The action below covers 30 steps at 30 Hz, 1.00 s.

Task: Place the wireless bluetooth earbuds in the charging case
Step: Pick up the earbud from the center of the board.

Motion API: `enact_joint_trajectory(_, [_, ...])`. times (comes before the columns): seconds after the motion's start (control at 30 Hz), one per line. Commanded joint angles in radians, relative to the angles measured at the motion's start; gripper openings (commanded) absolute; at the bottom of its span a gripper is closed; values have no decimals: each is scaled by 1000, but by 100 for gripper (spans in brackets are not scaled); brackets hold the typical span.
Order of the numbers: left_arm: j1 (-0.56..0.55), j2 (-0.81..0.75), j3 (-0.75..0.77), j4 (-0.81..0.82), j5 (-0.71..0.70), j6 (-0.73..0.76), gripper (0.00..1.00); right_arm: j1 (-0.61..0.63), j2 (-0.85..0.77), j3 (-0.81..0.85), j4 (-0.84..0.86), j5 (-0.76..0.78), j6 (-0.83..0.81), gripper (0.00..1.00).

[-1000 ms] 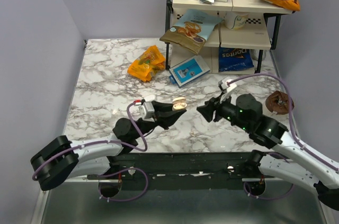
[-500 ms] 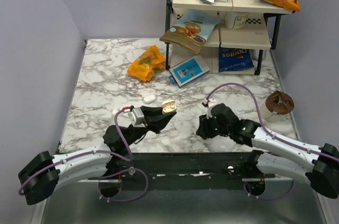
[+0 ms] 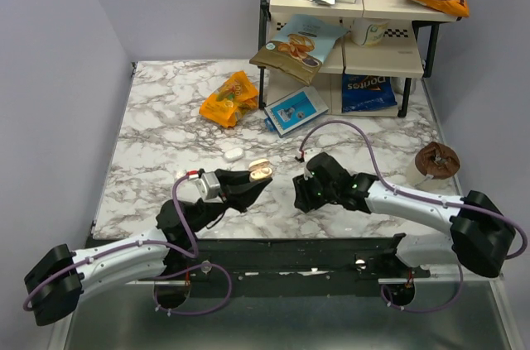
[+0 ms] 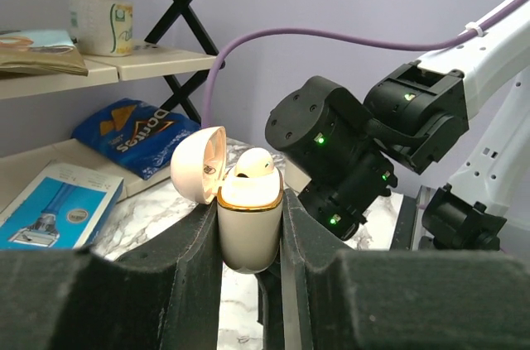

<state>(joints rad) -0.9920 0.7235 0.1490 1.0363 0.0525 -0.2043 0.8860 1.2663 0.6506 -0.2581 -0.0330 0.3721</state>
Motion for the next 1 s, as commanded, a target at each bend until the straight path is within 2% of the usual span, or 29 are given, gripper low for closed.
enact_joint_trajectory(0.0, [-7,-33,-17,-19,-29,17,0,8,77,53,-29,30,-61,54])
enact_joint_trajectory(0.03, [-5,-33,-19,-21,-29,19,0,11,93,63,-42,63,-64,54])
enact_joint_trajectory(0.6, [-10,-65,-32,-30,-31,16,0,33,205,80,-26,53,-67,51])
enact_joint_trajectory(0.97, [-10,-70,-32,-38,-29,9,0,36,245,80,-18,96,-6,38])
